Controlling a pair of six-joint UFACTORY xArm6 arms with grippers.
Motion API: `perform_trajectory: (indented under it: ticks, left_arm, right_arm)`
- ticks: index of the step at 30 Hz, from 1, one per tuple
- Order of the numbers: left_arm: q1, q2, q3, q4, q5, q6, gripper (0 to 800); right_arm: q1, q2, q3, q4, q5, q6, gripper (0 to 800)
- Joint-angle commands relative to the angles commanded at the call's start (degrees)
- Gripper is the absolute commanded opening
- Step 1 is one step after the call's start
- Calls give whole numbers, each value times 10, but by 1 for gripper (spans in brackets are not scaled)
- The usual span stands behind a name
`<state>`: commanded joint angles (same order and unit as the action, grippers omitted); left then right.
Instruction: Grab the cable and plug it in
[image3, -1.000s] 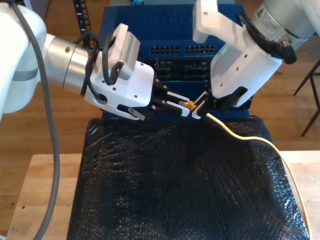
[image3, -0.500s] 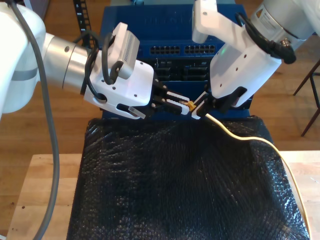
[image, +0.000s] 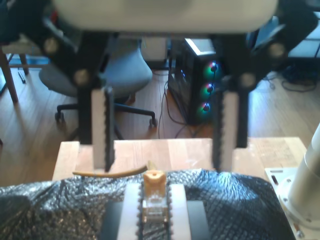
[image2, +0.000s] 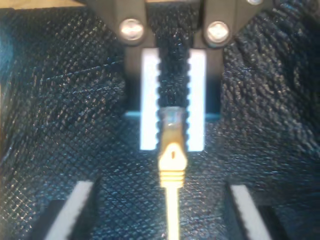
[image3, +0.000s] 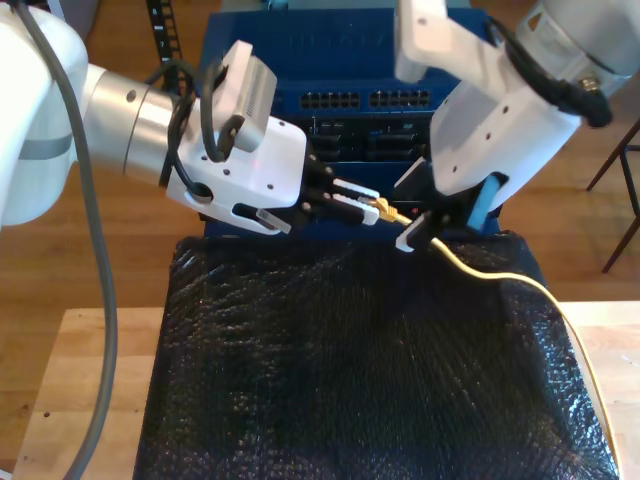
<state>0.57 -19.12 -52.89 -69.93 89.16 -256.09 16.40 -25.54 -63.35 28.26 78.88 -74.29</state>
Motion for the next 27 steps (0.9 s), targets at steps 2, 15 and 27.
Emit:
perform_trajectory:
  ticks: [2, 15, 27]
  left_arm:
    - [0, 5, 0, -8, 4, -9, 2]
    - [32, 66, -9, -39, 74, -36, 2]
    - [36, 91, -12, -41, 108, -77, 2]
  right_arm:
    - [-1, -3, 0, 0, -2, -23, 701]
    - [-4, -62, 4, 1, -16, -130, 799]
    - [-3, -72, 53, 4, -55, -194, 800]
